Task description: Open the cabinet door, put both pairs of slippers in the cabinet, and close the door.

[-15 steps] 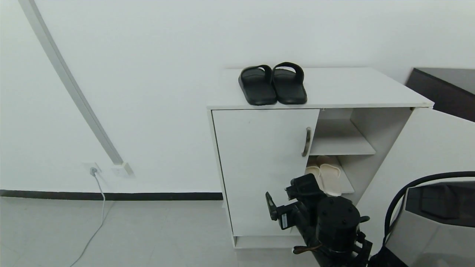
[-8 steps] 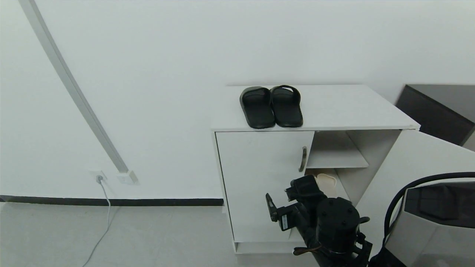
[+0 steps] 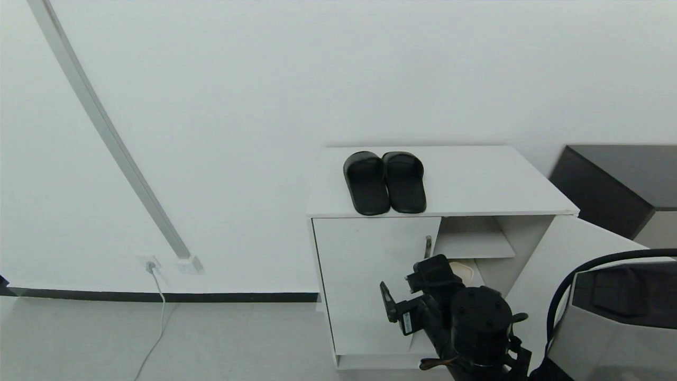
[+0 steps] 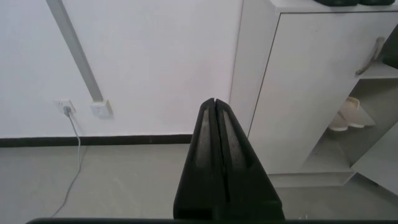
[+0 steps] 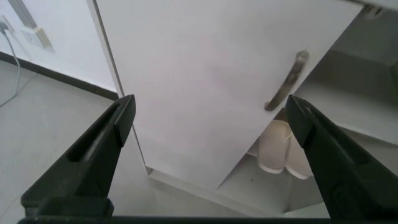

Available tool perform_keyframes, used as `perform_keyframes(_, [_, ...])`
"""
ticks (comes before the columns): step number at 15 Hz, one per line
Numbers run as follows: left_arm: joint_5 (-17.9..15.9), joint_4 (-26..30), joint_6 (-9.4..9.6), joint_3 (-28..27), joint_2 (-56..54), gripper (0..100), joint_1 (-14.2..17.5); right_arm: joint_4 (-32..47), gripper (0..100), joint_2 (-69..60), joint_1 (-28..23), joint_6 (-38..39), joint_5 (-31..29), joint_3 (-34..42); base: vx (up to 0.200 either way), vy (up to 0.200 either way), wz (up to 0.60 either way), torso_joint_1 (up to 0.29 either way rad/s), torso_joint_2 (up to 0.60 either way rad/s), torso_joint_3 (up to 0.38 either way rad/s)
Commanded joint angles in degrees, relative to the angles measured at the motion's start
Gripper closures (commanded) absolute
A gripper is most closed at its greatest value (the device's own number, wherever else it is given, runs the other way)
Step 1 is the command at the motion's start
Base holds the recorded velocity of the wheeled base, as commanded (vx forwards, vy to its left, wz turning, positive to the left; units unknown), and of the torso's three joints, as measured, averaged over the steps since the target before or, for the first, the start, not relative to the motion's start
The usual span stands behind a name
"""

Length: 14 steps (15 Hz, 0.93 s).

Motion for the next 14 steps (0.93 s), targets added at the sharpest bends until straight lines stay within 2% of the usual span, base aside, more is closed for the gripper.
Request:
perform_keyframes(1, [0.0, 0.0, -0.01, 0.0, 0.1, 100, 0.0, -0.6, 0, 0.9, -0.1, -0.8, 1.8, 0.4, 0.0, 0.0, 0.0, 0.276, -0.6, -0.339])
perform_keyframes(4, [0.0, 0.0, -0.1, 0.0, 0.1, 100, 0.0, -4.0, 0, 2.8, -0.7, -3.4, 3.0, -1.0, 0.0, 0.0, 0.0, 0.087, -0.21, -0.105])
perform_keyframes(6, [0.0, 0.0, -0.18, 0.0, 0.0, 100, 0.0, 7.9, 0, -1.7, -1.2, -2.9, 0.1, -9.4, 0.0, 0.0, 0.0, 0.0, 0.0, 0.0])
perform_keyframes(9, [0.0, 0.0, -0.01, 0.0, 0.1, 100, 0.0, 18.8, 0, -5.4, -1.9, -1.6, -0.2, -17.7, 0.0, 0.0, 0.0, 0.0, 0.0, 0.0])
perform_keyframes(10, [0.0, 0.0, -0.01, 0.0, 0.0, 100, 0.0, 28.1, 0, -7.7, -2.3, 0.4, -0.2, -22.4, 0.0, 0.0, 0.0, 0.0, 0.0, 0.0])
perform_keyframes(12, [-0.1, 0.0, -0.01, 0.0, 0.1, 100, 0.0, 40.8, 0, -9.7, -2.6, 7.2, -1.3, -29.4, 0.0, 0.0, 0.0, 0.0, 0.0, 0.0])
perform_keyframes(14, [-0.1, 0.0, -0.01, 0.0, 0.1, 100, 0.0, 50.1, 0, -9.7, -3.3, 12.7, -3.3, -35.9, 0.0, 0.0, 0.0, 0.0, 0.0, 0.0])
